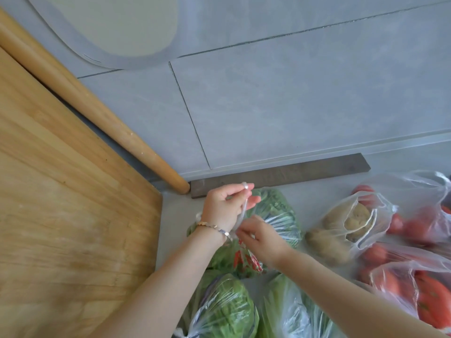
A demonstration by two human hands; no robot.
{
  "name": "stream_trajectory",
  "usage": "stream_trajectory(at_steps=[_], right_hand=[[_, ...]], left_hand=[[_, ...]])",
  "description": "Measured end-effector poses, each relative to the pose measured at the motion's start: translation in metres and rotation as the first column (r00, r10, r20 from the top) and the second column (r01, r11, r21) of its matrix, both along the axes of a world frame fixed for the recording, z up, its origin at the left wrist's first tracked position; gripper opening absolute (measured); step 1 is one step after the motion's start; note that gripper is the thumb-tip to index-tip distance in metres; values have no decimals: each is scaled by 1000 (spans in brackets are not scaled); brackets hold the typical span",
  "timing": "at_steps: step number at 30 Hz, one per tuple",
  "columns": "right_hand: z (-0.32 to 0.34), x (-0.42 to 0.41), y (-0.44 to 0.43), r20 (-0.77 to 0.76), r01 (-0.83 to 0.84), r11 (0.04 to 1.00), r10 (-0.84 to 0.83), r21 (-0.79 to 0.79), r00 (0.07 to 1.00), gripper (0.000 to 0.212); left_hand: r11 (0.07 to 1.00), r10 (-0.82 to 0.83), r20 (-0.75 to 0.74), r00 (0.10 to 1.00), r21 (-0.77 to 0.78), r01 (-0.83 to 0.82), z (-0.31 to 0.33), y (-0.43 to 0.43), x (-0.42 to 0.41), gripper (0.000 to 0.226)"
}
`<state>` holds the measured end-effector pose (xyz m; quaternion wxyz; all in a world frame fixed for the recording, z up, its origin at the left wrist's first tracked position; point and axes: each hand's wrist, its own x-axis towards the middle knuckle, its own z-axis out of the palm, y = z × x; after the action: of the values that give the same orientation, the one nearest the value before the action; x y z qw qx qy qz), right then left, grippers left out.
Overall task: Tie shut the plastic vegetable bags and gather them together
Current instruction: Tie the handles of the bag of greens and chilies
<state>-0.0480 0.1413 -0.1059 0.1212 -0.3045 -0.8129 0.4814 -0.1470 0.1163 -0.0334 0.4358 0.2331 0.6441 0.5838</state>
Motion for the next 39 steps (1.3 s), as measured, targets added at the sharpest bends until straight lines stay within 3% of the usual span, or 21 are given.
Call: stream_trajectory(at_steps=[2,5,6,7,9,10,13,15,19,22,25,27,29,34,37,39], right_hand=[[-3,5,0,1,-43,998,43,-36,999,34],[-1,4,0,62,87,990,-81,-109,995,42],[-1,3,-2,79,126,984,-116,-125,990,45],[-2,1,-3,81,156,974,-144,-163,986,46],[-4,0,-4,73,221,931,-208,-290,975,48],[-5,1,-3,72,252,902,-242,-351,967,47],[-6,2,2,79,313,829,-313,-463,947,37],[-10,2,5,79,323,826,-325,-462,942,39],[-15,4,11,31,333,865,-347,-374,937,26],[-18,5,14,27,351,881,-362,-316,932,21],[-21,2,12,33,392,874,-400,-287,916,25],[-21,0,10,40,428,857,-436,-288,899,23],[-18,0,11,32,436,854,-446,-285,894,22],[-12,4,15,20,381,891,-388,-248,921,21],[-15,6,15,37,431,853,-441,-293,897,22],[-16,5,12,65,483,805,-493,-343,867,24]], left_hand=[[1000,10,91,996,-20,-9,-3,8,-8,12],[996,-39,141,989,-74,50,-8,13,-16,8],[991,-66,79,995,-109,75,-12,13,-18,7],[981,-114,-78,990,-167,100,-17,11,-20,10],[934,-290,-458,840,-325,146,-27,3,-24,19],[907,-375,-560,739,-385,168,-30,-3,-24,24],[850,-518,-687,509,-481,215,-43,-22,-19,39],[876,-482,-793,372,-438,202,-54,-31,-20,30],[926,-377,-805,459,-323,195,-67,-41,-30,17],[926,-376,-792,481,-338,166,-66,-43,-33,17],[865,-497,-768,404,-476,160,-65,-41,-38,21],[824,-564,-775,285,-551,131,-61,-36,-39,21],[844,-535,-820,202,-514,149,-56,-29,-35,23],[817,-575,-729,371,-494,297,-57,-16,-21,27],[838,-545,-678,493,-462,291,-57,-14,-19,21],[832,-554,-663,504,-468,299,-57,-14,-17,20]])
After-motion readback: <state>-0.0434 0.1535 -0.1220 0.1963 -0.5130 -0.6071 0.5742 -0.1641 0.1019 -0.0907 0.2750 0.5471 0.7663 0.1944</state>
